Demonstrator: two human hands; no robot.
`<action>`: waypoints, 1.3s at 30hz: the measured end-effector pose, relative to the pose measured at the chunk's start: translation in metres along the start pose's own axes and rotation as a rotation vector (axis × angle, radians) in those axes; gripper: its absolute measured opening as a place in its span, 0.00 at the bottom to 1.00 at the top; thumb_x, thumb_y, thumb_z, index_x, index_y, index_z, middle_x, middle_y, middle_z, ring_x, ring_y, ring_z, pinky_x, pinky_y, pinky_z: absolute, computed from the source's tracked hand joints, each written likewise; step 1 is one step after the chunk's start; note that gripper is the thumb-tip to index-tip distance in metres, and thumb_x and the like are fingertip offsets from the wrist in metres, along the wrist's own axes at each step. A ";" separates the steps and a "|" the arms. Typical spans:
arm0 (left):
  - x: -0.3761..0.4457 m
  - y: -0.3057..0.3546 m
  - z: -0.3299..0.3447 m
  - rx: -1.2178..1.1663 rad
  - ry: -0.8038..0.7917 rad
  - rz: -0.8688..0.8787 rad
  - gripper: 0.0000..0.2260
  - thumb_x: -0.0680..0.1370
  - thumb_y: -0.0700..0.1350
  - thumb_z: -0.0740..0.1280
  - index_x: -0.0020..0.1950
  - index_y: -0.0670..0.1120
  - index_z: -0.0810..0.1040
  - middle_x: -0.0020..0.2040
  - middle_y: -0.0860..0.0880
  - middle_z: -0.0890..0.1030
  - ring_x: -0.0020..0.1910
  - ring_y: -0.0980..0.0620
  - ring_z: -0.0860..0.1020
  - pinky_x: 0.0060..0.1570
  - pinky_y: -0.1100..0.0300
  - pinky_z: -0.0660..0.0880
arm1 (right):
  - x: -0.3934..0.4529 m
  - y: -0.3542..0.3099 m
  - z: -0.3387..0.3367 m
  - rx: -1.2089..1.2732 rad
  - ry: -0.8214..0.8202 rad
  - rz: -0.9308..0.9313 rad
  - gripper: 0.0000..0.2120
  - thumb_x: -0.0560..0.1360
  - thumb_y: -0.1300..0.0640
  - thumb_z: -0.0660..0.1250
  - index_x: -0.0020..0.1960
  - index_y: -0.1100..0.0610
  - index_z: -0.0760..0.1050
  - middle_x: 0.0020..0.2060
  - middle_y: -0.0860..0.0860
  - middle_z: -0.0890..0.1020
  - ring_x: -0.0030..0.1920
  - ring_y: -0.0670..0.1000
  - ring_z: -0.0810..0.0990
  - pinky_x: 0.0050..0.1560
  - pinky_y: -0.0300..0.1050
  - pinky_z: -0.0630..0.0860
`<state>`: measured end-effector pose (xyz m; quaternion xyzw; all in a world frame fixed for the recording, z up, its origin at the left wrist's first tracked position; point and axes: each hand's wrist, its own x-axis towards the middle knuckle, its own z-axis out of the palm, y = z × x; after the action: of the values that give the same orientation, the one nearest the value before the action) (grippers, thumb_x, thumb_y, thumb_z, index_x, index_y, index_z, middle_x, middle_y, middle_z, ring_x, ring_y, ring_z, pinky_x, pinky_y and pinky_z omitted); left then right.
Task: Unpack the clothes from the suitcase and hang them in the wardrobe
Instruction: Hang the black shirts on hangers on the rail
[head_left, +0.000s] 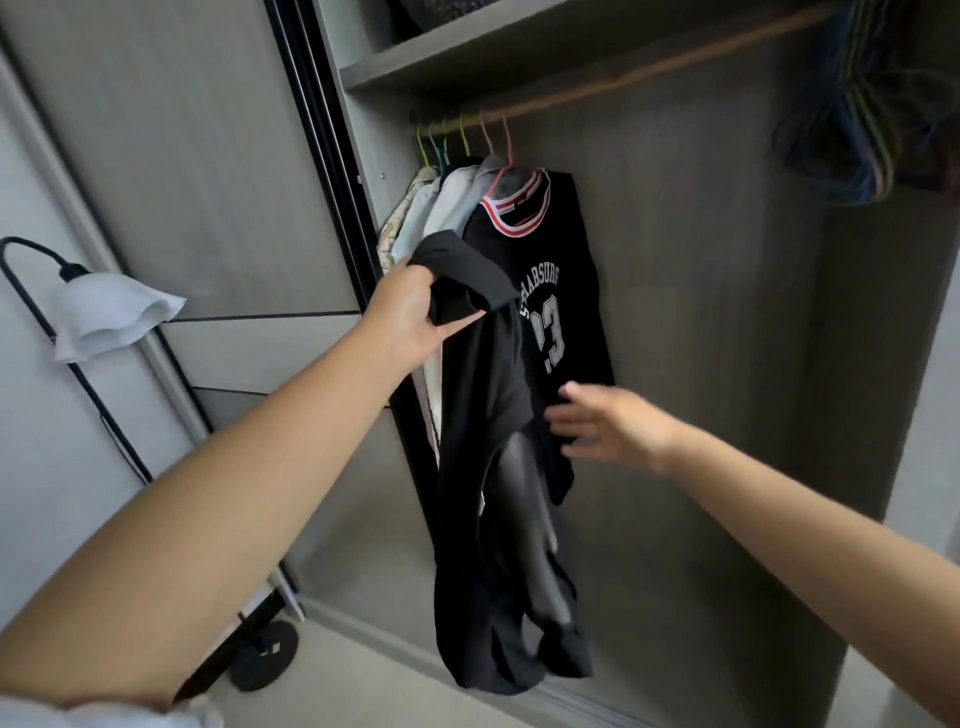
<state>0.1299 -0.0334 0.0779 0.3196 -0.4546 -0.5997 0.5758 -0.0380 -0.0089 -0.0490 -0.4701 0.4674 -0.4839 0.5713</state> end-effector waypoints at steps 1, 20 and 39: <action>-0.001 0.001 0.001 -0.022 -0.009 0.004 0.12 0.80 0.35 0.56 0.59 0.46 0.73 0.43 0.47 0.79 0.41 0.50 0.78 0.42 0.52 0.78 | -0.001 0.016 0.003 -0.142 -0.094 -0.009 0.18 0.78 0.54 0.58 0.67 0.56 0.63 0.61 0.55 0.74 0.58 0.52 0.74 0.53 0.44 0.73; 0.000 0.014 -0.112 1.241 0.313 -0.009 0.26 0.75 0.41 0.67 0.70 0.39 0.61 0.62 0.45 0.70 0.62 0.44 0.71 0.58 0.56 0.68 | -0.007 -0.059 0.014 -0.863 0.136 -0.533 0.13 0.71 0.68 0.64 0.32 0.53 0.70 0.28 0.47 0.73 0.28 0.38 0.72 0.34 0.30 0.66; -0.019 -0.128 0.054 0.991 -0.735 -0.303 0.16 0.75 0.53 0.64 0.62 0.52 0.70 0.58 0.53 0.77 0.57 0.54 0.75 0.60 0.59 0.71 | -0.029 -0.162 -0.076 -0.991 0.461 -0.480 0.05 0.68 0.66 0.67 0.38 0.58 0.76 0.26 0.49 0.71 0.23 0.43 0.70 0.19 0.27 0.62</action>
<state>0.0324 -0.0155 -0.0209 0.3822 -0.7960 -0.4635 0.0745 -0.1343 -0.0013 0.1049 -0.6558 0.6302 -0.4134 0.0425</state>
